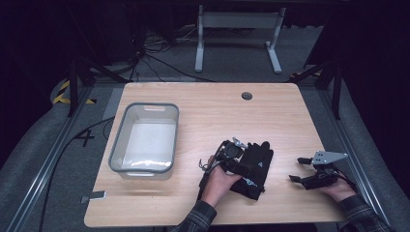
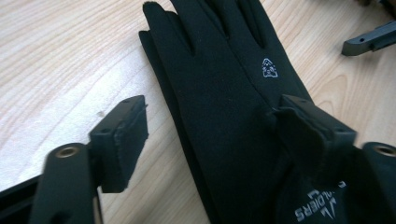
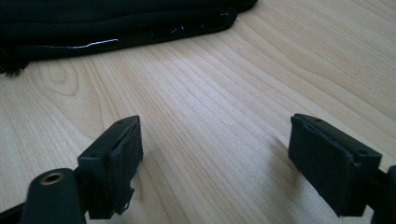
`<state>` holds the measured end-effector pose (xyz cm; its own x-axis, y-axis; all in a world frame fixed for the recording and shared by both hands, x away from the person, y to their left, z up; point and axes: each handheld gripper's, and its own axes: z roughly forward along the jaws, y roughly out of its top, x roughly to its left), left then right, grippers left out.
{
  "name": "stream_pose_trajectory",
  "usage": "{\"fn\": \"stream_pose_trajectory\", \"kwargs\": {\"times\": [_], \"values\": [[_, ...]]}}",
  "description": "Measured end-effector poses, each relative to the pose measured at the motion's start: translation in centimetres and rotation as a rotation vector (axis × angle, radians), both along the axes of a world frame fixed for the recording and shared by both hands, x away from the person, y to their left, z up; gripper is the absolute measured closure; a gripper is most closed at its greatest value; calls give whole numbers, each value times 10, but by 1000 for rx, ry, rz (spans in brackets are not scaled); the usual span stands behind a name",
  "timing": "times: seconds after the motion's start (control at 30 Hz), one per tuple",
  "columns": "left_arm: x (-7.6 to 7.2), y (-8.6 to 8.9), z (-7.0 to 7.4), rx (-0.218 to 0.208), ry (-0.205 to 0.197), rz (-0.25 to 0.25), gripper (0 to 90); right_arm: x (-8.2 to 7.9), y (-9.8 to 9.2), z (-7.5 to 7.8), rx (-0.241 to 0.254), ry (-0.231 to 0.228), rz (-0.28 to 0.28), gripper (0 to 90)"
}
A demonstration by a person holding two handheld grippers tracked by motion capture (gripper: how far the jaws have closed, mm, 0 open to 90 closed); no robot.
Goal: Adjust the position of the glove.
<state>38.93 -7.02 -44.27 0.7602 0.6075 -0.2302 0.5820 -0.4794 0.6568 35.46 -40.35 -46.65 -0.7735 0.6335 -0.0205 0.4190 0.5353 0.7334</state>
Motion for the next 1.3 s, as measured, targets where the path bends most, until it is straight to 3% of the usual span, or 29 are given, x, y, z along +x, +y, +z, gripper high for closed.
{"fn": "stream_pose_trajectory", "kwargs": {"times": [0.17,0.4,0.67,0.77,0.87,0.9,1.0,1.3], "values": [[-2,-9,-7,33,-12,1,187,0,0,0,-1,0,0,181],[-3,-17,-13,58,-2,-20,188,0,0,0,0,-1,1,180],[-5,-17,-12,54,5,-58,304,1,1,0,0,-1,-1,179],[-5,-16,-12,43,12,-73,401,1,1,0,0,-1,-2,176],[-4,-16,-12,22,29,-89,474,1,2,0,0,-1,-2,176],[-3,-15,-13,9,45,-98,558,1,2,0,0,-1,-3,175],[1,-13,-15,-34,94,-121,654,1,2,0,-1,-1,-3,176],[3,-13,-11,-30,101,-136,719,0,1,0,-1,-1,2,175]]}}
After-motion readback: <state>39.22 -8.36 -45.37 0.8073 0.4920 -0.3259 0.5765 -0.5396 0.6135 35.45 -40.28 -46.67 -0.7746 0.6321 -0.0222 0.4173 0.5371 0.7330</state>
